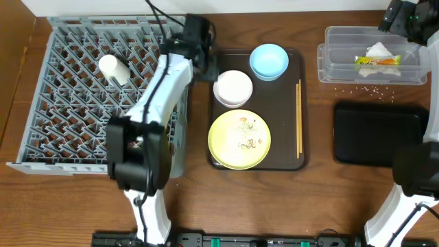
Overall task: Sort waste into correct bins and load items into the dishwasher
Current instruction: 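Reach the left gripper right to the tray toward the pink bowl, then grasp the pink bowl rim with the left gripper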
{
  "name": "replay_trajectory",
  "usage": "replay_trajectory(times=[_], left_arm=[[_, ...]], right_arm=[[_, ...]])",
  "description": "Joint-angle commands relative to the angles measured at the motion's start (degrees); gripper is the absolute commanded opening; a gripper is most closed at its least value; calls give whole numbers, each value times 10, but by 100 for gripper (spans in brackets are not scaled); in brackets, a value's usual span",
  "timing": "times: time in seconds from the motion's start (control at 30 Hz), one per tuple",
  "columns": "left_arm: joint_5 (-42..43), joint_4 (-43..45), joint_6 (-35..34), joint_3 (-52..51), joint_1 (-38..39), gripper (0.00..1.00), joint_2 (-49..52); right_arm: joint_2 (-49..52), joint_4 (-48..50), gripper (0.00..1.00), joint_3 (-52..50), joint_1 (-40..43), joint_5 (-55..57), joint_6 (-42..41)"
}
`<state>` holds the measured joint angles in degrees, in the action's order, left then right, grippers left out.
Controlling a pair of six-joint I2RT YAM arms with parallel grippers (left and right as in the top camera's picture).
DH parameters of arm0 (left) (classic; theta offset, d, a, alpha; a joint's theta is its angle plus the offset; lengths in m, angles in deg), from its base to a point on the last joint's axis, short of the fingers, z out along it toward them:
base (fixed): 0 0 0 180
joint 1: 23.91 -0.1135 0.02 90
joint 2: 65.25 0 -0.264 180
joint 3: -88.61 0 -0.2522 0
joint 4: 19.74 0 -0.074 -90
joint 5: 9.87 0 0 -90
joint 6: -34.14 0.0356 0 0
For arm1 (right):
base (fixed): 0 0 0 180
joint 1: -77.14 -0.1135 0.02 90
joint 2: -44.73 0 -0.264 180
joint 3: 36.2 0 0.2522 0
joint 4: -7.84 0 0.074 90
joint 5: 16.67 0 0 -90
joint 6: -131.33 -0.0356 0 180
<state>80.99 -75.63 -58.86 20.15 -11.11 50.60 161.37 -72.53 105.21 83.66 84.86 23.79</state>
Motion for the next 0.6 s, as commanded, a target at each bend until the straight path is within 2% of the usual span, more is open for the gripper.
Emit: replay_trajectory(times=[0.0, 0.13, 0.3, 0.4, 0.47, 0.57], left_arm=[[68, -9, 24, 8, 9, 62, -28], [199, -22, 75, 7, 31, 51, -26], [199, -22, 75, 5, 86, 49, 0], [140, -16, 73, 5, 123, 49, 19], [36, 0, 46, 5, 152, 49, 37], [-44, 18, 22, 5, 169, 50, 52]], right_arm=[[1, 0, 99, -2, 2, 2, 4], [1, 0, 99, -2, 2, 2, 4], [1, 0, 99, -2, 2, 2, 4], [1, 0, 99, -2, 2, 2, 4], [1, 0, 99, -2, 2, 2, 4], [1, 0, 99, -2, 2, 2, 4]])
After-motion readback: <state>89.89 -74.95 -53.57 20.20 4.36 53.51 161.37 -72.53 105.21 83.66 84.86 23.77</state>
